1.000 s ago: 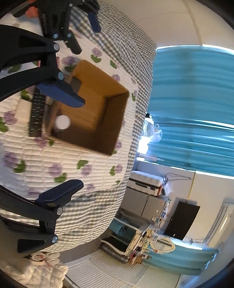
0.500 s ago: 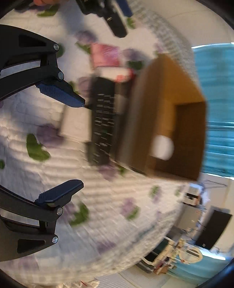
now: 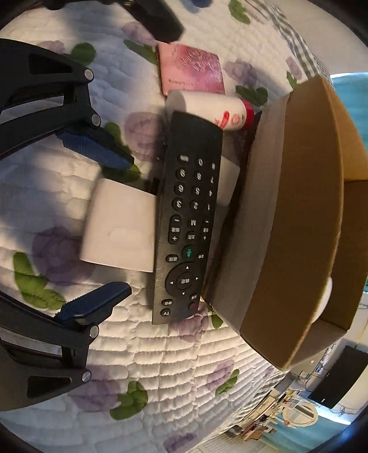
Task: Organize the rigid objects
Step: 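Grasp the white square charger block with the right tool, then grasp the white-and-red pill bottle with the left tool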
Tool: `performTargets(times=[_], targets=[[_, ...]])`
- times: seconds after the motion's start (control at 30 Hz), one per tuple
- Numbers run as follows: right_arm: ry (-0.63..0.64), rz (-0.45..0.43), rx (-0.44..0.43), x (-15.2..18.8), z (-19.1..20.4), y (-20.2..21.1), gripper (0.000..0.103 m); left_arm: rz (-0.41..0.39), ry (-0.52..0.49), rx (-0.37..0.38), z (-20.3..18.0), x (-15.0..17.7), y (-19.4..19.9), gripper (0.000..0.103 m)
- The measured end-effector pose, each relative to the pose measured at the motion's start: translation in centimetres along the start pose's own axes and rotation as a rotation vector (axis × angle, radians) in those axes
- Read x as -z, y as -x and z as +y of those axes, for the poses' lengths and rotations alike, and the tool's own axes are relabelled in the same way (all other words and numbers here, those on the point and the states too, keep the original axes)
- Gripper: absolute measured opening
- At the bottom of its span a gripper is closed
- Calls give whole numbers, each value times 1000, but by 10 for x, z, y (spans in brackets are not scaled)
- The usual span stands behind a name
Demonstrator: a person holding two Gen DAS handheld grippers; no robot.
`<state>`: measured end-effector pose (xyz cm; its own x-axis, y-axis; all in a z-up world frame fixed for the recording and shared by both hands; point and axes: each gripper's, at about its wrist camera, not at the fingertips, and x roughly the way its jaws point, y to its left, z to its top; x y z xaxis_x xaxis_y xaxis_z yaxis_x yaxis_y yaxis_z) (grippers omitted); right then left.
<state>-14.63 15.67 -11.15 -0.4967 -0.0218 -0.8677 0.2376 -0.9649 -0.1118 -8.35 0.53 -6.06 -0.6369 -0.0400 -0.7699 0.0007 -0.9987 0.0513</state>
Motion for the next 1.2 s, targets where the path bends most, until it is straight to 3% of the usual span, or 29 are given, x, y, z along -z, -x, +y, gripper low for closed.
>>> performTargets(times=[0.07, 0.17, 0.33, 0.47, 0.6, 0.73, 0.87, 0.9, 0.97, 1.03, 1.13, 1.2], targets=[[-8, 2, -9, 1, -3, -2, 62, 12, 1, 0, 0, 0, -3, 93], [-18, 0, -38, 4, -8, 3, 55, 20, 5, 9, 1, -1, -3, 93], [-22, -22, -37, 23, -20, 36, 52, 27, 22, 13, 2, -4, 1, 93], [-68, -124, -68, 29, -34, 67, 52, 60, 43, 13, 2, -14, 0, 93], [-68, -153, -33, 16, -27, 66, 52, 88, 80, 0, -2, -27, -4, 93], [-77, -177, 2, -7, -34, 63, 52, 123, 90, 38, -19, -37, -19, 93], [-95, -168, -9, -18, -45, 57, 52, 117, 72, 3, -33, -39, -41, 90], [-96, -162, -11, -20, -47, 54, 52, 120, 75, 12, -34, -39, -46, 87], [-97, -156, -15, -20, -47, 51, 52, 141, 88, 37, -35, -38, -58, 68], [-99, -151, -18, -19, -46, 49, 52, 149, 91, 41, -37, -38, -67, 66], [-98, -145, -20, -18, -44, 48, 52, 133, 45, 50, -44, -38, -69, 52], [-92, -141, -19, -17, -42, 46, 52, 133, 5, 45, -49, -37, -69, 49]])
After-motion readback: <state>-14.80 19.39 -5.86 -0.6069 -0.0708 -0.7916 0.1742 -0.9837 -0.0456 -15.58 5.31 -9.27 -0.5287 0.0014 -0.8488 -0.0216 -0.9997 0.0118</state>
